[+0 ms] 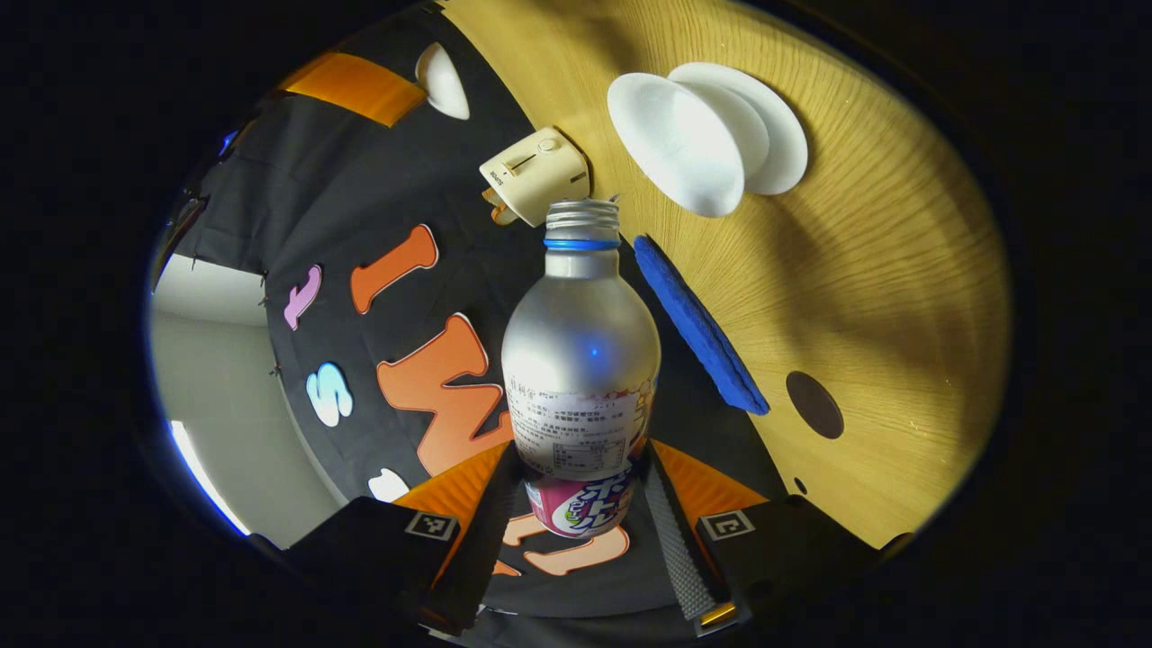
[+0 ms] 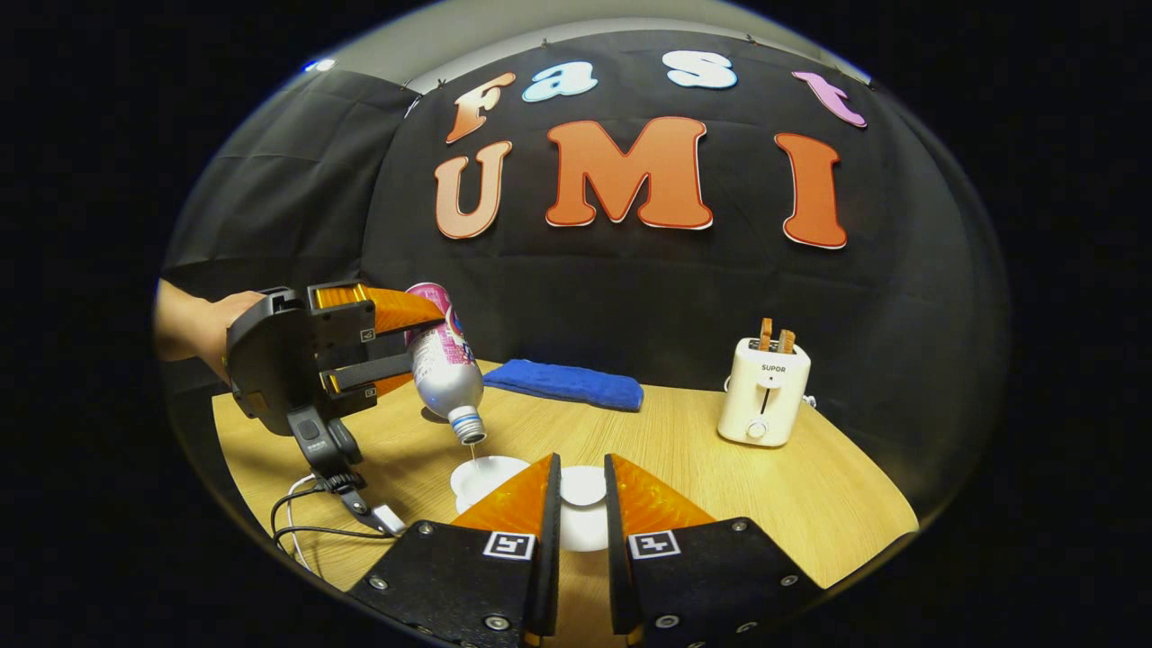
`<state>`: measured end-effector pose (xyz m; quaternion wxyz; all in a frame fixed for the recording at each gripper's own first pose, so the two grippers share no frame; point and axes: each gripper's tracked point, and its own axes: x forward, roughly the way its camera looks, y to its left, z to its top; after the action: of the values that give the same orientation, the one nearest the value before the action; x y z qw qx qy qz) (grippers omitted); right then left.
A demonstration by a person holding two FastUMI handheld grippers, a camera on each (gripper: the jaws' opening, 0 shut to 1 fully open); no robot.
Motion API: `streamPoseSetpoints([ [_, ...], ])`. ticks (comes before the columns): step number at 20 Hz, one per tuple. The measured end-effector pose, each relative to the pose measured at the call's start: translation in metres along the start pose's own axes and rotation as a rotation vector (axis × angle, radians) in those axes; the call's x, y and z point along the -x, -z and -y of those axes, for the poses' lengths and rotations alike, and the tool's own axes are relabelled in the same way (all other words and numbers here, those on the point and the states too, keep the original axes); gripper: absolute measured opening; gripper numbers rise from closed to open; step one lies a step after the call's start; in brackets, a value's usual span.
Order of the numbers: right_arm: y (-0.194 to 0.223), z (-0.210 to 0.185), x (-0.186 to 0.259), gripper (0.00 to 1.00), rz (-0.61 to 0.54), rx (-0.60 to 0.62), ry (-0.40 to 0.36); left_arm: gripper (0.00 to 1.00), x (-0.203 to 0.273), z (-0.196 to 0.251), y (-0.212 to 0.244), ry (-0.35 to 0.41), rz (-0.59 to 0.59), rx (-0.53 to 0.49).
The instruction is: Open the teacup lid with one hand, grasp the water bottle and pour water into the teacup with the other hand; after pouring, place the water bottle on the coaster and then close the teacup lid.
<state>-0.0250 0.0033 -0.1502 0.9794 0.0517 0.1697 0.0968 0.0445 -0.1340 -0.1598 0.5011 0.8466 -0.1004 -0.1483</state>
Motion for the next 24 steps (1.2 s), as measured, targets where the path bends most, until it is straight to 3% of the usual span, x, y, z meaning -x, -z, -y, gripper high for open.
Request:
streamPoseSetpoints([
  [3,-0.003,-0.004,-0.001,0.24,0.004,0.012,-0.002,0.85,0.000,0.005,0.001,0.007,-0.001,0.029],
  [6,-0.005,-0.008,-0.003,0.24,0.003,0.014,-0.009,0.80,-0.001,0.002,0.005,-0.016,-0.001,0.096],
  [14,-0.016,-0.014,-0.012,0.24,0.007,0.041,-0.009,0.82,0.001,-0.037,0.037,-0.149,-0.015,0.511],
  [15,-0.017,-0.015,-0.014,0.24,0.008,0.042,-0.007,0.79,-0.001,-0.036,0.040,-0.150,-0.021,0.576],
  [23,-0.023,-0.025,-0.029,0.24,-0.005,0.051,-0.011,0.82,-0.013,-0.018,0.079,-0.183,-0.118,1.050],
  [24,-0.024,-0.027,-0.031,0.24,-0.006,0.052,-0.013,0.78,-0.013,-0.012,0.082,-0.170,-0.128,1.114],
])
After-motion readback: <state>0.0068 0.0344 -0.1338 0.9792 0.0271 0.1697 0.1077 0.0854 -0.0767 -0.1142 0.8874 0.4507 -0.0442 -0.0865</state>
